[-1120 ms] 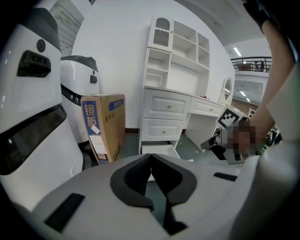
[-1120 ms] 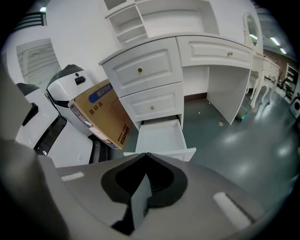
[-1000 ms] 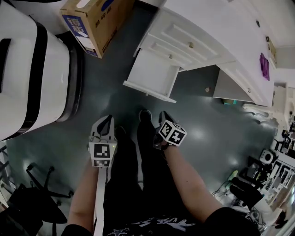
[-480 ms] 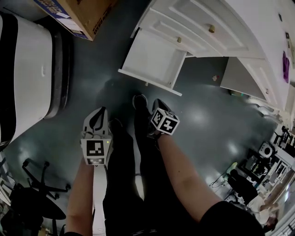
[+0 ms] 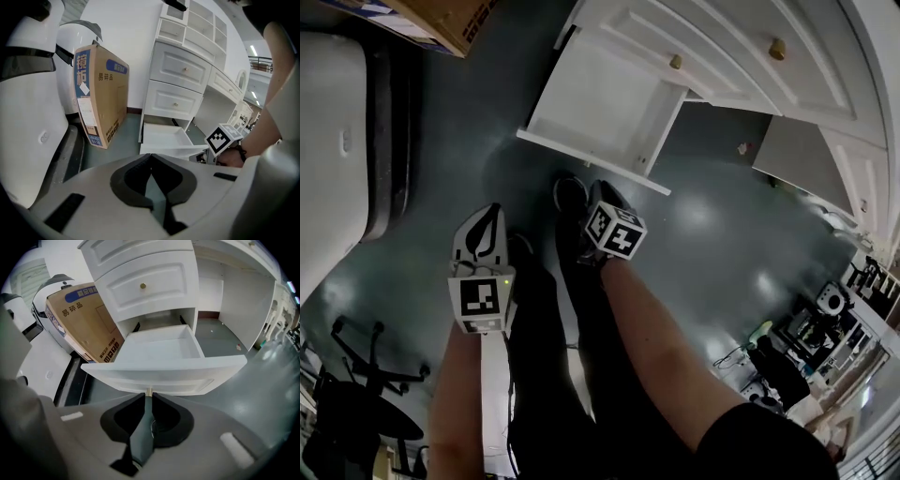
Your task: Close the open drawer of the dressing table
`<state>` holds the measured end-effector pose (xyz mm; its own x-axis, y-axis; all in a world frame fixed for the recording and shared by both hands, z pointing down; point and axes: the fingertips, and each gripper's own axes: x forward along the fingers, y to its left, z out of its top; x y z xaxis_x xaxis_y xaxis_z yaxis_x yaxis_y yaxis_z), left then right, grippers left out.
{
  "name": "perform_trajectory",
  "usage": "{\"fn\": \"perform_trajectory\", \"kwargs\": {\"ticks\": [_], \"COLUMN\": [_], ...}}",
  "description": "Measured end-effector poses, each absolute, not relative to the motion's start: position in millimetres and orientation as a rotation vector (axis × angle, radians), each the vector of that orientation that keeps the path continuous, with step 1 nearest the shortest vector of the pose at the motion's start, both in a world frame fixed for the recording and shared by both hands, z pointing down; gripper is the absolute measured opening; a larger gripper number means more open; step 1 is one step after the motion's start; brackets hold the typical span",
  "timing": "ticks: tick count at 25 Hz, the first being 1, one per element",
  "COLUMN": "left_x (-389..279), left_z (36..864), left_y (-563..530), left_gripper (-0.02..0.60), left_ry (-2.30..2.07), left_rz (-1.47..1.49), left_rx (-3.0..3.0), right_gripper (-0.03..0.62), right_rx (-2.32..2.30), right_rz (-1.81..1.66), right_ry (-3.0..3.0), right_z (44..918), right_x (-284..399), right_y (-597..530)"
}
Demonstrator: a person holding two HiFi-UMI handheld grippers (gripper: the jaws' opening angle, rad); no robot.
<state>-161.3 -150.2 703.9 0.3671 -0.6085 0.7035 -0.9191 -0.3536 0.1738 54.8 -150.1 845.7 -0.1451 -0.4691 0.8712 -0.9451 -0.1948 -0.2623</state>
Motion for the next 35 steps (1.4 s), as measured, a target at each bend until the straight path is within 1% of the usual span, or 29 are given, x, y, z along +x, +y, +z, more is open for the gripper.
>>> {"fn": "perform_trajectory", "kwargs": {"ticks": [2, 4, 5, 7, 8, 13, 22, 23, 24, 31, 35], "left_x": [-156, -151, -149, -148, -147, -142, -138, -138, -138, -140, -143], "left_z": [717, 727, 730, 737, 741, 756, 769, 770, 771, 773, 770], "left_y": [-153, -156, -157, -160, -161, -164, -166, -166, -166, -170, -177], "left_gripper": [0.009, 0.009, 0.009, 0.009, 0.009, 0.009, 0.009, 0.009, 0.009, 0.009, 0.009], "left_ry": [-1.305, -1.297, -1.293, -1.287, -1.284, -1.268, -1.25, -1.249, -1.249, -1.243, -1.234], "left_rz": [0.739, 0.741, 0.746, 0.756, 0.758, 0.772, 0.763, 0.763, 0.764, 0.758, 0.785], "left_rx": [2.063, 2.059, 2.06, 2.065, 2.066, 2.06, 2.064, 2.067, 2.068, 2.068, 2.074], "right_gripper": [0.026, 0.053, 0.075, 0.147, 0.156, 0.16, 0.158, 0.148, 0.12, 0.115, 0.114], "right_rx": [1.649, 1.632, 1.624, 1.616, 1.612, 1.603, 1.616, 1.625, 1.635, 1.643, 1.669], "right_rz": [1.325, 1.335, 1.336, 1.322, 1.314, 1.33, 1.232, 1.216, 1.206, 1.202, 1.201], "right_ry": [-1.586, -1.592, -1.6, -1.616, -1.615, -1.566, -1.503, -1.493, -1.484, -1.505, -1.529], "right_z": [856, 866, 870, 877, 881, 902, 923, 924, 924, 924, 925], "right_x": [58, 58, 57, 52, 51, 46, 42, 45, 47, 51, 55], "right_y": [-155, -160, -163, -169, -171, -171, -179, -180, -180, -187, -209]}}
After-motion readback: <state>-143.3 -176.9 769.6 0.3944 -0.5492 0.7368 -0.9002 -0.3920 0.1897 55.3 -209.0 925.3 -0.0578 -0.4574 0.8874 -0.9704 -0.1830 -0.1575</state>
